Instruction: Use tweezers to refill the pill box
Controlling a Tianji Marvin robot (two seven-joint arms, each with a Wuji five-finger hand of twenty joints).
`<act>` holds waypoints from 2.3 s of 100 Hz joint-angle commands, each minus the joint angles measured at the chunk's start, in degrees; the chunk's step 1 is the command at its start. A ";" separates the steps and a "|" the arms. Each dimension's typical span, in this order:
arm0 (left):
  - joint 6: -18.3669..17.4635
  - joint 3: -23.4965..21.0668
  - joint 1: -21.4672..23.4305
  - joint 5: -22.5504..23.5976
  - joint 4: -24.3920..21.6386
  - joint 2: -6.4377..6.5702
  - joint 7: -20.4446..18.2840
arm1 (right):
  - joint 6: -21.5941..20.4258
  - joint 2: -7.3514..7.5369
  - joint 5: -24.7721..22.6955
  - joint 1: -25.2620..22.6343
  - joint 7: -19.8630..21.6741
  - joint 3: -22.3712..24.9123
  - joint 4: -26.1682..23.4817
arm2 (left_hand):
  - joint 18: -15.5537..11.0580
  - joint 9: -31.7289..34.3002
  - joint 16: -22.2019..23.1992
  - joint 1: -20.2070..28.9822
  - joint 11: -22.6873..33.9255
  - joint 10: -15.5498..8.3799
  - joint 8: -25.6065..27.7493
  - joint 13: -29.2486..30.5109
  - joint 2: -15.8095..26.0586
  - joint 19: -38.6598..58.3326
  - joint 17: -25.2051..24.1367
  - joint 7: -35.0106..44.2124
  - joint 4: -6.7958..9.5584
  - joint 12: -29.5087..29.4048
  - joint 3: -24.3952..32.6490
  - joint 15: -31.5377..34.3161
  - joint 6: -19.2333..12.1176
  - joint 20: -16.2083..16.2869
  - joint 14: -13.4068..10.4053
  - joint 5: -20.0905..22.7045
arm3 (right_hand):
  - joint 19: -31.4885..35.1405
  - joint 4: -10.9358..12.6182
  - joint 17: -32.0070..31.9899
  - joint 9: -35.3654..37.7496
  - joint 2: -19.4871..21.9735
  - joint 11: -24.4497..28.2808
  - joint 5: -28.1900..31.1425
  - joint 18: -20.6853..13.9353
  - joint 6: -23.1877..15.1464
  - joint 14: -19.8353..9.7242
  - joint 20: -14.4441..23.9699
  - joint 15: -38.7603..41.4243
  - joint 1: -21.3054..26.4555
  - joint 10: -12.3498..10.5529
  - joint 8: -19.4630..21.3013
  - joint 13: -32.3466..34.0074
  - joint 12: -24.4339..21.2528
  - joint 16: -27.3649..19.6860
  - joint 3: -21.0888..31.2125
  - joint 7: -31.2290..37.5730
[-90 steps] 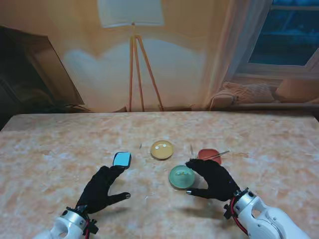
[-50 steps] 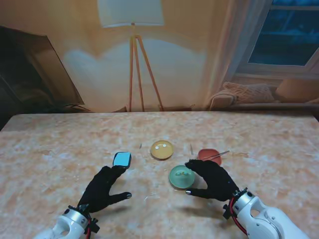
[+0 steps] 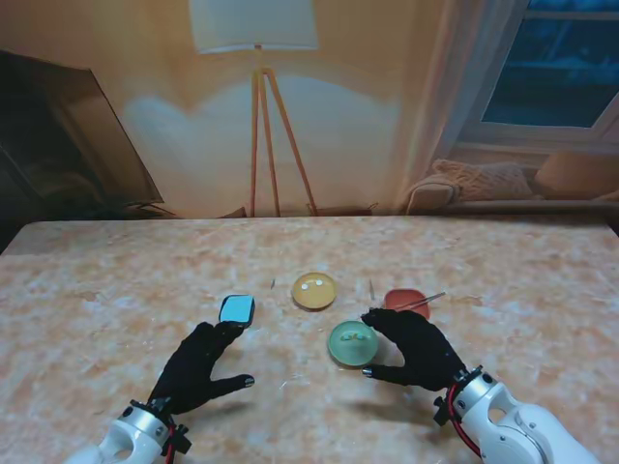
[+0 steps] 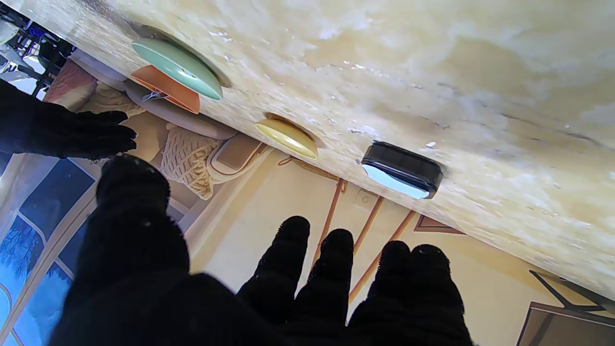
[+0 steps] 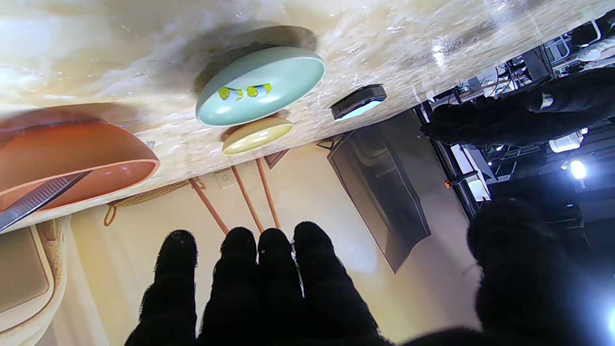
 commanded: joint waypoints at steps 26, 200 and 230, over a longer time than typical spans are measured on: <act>1.17 0.84 -3.36 2.90 0.94 0.73 -3.28 | -1.27 -0.49 0.38 -0.78 0.24 0.08 0.18 | -2.87 -0.83 -0.43 1.93 -0.98 -0.84 -0.17 -0.39 -3.54 -0.12 -0.82 -0.97 1.20 0.52 1.09 0.20 -0.84 -0.21 -0.29 -2.07 | 0.51 -1.10 -0.20 1.01 0.12 0.06 0.58 0.20 -0.67 -0.63 0.03 0.03 0.05 -0.34 -0.37 0.17 0.79 0.18 -0.71 -0.97; -2.11 14.04 -34.14 0.38 31.14 2.77 -12.05 | 1.02 -0.42 3.11 0.87 3.69 0.12 0.25 | -4.08 -3.28 5.24 -9.52 0.70 -1.53 -3.63 -0.96 -9.50 -0.36 0.48 -3.01 -1.15 -0.46 25.48 1.07 1.37 -0.26 -1.63 -6.21 | 0.56 -1.15 0.21 1.70 -0.67 0.43 1.03 -0.12 -0.79 -0.62 -0.23 0.30 0.74 -0.40 -0.70 0.96 1.03 0.24 -0.41 -0.80; -1.85 15.72 -35.32 1.03 33.84 2.54 -9.12 | 1.57 -0.42 2.76 1.09 3.38 -0.35 0.34 | -5.05 0.19 6.86 -9.45 3.43 -2.80 -1.78 4.93 -9.78 7.05 2.22 -1.33 -1.29 3.24 26.47 1.77 0.41 3.50 -2.63 -4.89 | 0.64 -1.11 0.65 2.18 -1.40 0.73 1.45 -0.29 -0.97 -0.54 -0.35 0.47 1.98 -0.45 -0.59 1.53 1.14 0.25 -0.31 -0.45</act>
